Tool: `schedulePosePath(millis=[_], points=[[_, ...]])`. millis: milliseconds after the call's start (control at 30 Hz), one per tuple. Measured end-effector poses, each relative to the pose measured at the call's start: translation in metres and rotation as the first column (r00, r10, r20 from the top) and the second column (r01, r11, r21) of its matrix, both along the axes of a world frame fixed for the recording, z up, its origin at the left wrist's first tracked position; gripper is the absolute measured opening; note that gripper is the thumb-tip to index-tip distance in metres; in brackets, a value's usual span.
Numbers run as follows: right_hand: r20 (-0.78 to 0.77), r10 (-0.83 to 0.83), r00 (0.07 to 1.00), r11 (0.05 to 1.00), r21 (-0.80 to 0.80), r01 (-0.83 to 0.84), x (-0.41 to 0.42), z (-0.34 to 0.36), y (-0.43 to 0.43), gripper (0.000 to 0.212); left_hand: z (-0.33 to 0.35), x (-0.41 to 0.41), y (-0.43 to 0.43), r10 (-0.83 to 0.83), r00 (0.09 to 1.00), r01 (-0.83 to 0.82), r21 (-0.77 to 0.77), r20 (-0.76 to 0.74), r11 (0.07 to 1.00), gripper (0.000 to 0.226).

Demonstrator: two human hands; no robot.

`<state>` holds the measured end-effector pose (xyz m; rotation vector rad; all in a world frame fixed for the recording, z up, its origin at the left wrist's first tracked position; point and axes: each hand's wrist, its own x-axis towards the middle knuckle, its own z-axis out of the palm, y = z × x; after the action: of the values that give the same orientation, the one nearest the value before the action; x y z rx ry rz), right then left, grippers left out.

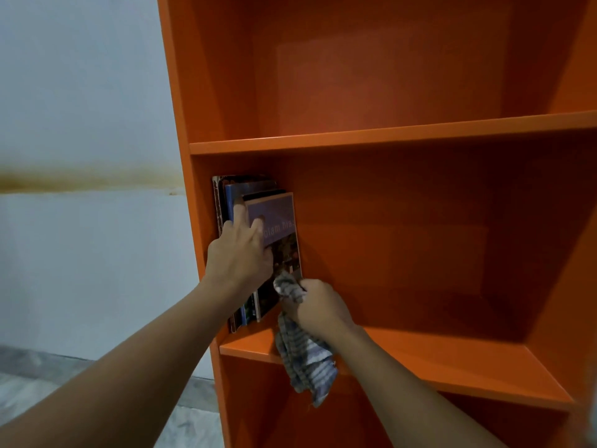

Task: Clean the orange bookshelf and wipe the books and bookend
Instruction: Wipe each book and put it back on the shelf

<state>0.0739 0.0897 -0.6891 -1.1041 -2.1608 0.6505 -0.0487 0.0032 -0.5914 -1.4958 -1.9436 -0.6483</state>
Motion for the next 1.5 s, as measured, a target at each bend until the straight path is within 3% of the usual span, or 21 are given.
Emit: schedulePosePath(millis=[100, 200, 367, 533, 600, 700, 800, 867, 967, 1033, 1100, 1167, 1300, 1433, 1500], points=[[0.003, 0.037, 0.999, 0.995, 0.098, -0.037, 0.028, 0.006, -0.024, 0.018, -0.014, 0.005, -0.01, -0.094, 0.995, 0.089, 0.094, 0.046, 0.992, 0.046], [-0.004, 0.053, 0.999, 0.979, 0.196, -0.051, 0.064, 0.007, -0.065, 0.026, -0.039, 0.021, -0.027, -0.257, 0.944, 0.222, 0.18, 0.207, 0.958, 0.035], [0.058, 0.05, 0.997, 0.959, 0.276, -0.064, 0.122, -0.019, -0.123, 0.021, -0.104, 0.064, -0.056, -0.538, 0.711, 0.519, 0.178, 0.453, 0.836, 0.022], [0.211, -0.034, 0.977, 0.966, 0.259, -0.022, 0.185, -0.076, -0.154, 0.03, -0.179, 0.117, -0.079, -0.565, 0.465, 0.672, 0.144, 0.681, 0.727, 0.025], [0.245, -0.077, 0.967, 0.978, 0.205, 0.026, 0.213, -0.11, -0.158, 0.033, -0.209, 0.139, -0.09, -0.505, 0.407, 0.668, 0.13, 0.761, 0.733, 0.027], [0.273, -0.052, 0.961, 0.998, 0.055, 0.039, 0.244, -0.162, -0.161, 0.028, -0.258, 0.165, -0.103, -0.21, 0.402, 0.682, -0.138, 0.891, 0.718, 0.024], [0.354, 0.063, 0.933, 0.992, -0.129, -0.018, 0.265, -0.222, -0.163, 0.024, -0.32, 0.186, -0.119, 0.195, 0.511, 0.695, -0.535, 0.838, 0.48, 0.023], [0.439, 0.137, 0.888, 0.979, -0.195, -0.055, 0.274, -0.26, -0.162, 0.017, -0.359, 0.198, -0.132, 0.355, 0.552, 0.662, -0.655, 0.755, 0.363, 0.021], [0.413, 0.081, 0.907, 0.976, -0.218, 0.012, 0.276, -0.305, -0.164, 0.02, -0.419, 0.206, -0.146, 0.545, 0.406, 0.595, -0.665, 0.733, 0.451, 0.018], [0.31, -0.001, 0.951, 0.965, -0.249, 0.082, 0.27, -0.33, -0.173, 0.023, -0.446, 0.207, -0.152, 0.628, 0.267, 0.538, -0.653, 0.731, 0.532, 0.033], [0.147, -0.072, 0.986, 0.942, -0.315, 0.116, 0.262, -0.355, -0.188, 0.027, -0.462, 0.207, -0.156, 0.626, 0.189, 0.458, -0.632, 0.756, 0.625, 0.038], [0.133, -0.137, 0.982, 0.947, -0.273, 0.169, 0.262, -0.378, -0.203, 0.034, -0.466, 0.206, -0.154, 0.618, 0.14, 0.389, -0.617, 0.773, 0.684, 0.031], [0.398, -0.169, 0.902, 0.974, -0.072, 0.215, 0.279, -0.412, -0.229, 0.053, -0.453, 0.204, -0.151, 0.655, 0.11, 0.446, -0.626, 0.747, 0.639, 0.022], [0.399, -0.162, 0.903, 0.979, -0.047, 0.196, 0.281, -0.417, -0.238, 0.064, -0.442, 0.208, -0.151, 0.646, 0.071, 0.43, -0.608, 0.76, 0.667, 0.039], [0.321, -0.153, 0.935, 0.978, -0.088, 0.191, 0.28, -0.418, -0.241, 0.063, -0.447, 0.209, -0.153, 0.643, 0.07, 0.426, -0.606, 0.762, 0.672, 0.044]])
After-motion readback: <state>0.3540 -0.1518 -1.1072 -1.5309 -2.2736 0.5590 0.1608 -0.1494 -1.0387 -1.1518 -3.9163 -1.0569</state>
